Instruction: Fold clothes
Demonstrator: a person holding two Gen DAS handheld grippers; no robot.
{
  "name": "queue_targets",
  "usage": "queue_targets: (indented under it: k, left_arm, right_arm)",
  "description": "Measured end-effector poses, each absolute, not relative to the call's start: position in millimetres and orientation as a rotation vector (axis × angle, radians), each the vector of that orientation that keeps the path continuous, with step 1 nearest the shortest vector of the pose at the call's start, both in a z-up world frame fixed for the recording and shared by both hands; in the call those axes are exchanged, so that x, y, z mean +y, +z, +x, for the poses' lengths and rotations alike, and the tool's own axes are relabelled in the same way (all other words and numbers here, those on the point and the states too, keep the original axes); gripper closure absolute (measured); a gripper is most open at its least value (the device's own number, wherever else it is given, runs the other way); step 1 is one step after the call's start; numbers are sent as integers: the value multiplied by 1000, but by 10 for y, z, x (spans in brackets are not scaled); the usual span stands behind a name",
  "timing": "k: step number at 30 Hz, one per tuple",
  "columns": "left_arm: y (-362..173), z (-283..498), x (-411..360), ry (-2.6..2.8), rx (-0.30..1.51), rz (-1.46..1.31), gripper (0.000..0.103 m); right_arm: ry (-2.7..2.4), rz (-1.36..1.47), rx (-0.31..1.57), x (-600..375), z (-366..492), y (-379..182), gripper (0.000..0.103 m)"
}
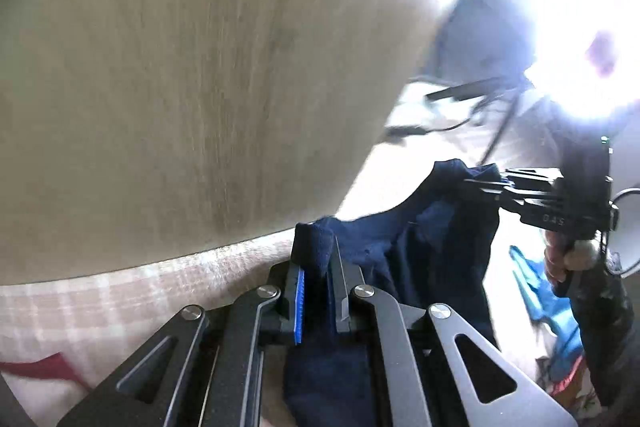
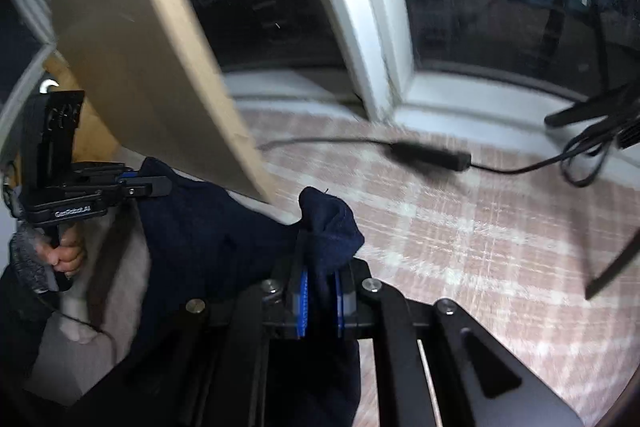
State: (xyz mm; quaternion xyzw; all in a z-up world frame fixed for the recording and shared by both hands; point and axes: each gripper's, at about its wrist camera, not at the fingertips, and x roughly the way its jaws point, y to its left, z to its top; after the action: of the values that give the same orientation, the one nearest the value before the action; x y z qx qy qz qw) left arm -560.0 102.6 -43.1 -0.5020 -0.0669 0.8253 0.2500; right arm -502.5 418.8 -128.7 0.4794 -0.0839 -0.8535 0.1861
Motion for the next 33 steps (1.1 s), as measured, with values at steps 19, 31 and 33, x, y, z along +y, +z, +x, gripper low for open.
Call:
queue_targets:
  k: [19, 31, 33]
  left_arm:
    - [299, -2801, 758, 2164, 28, -1168, 96]
    - [-500, -2131, 844, 2065, -43, -1323, 96]
    - [-583, -2051, 851, 2056, -37, -1323, 95]
  right_arm:
    - [-2486, 1163, -136, 3545, -2017, -636, 94]
    - [-2457, 1286, -167, 3472, -1250, -1480, 94]
    - [-2442, 1308, -142, 3481, -1190, -1591, 93]
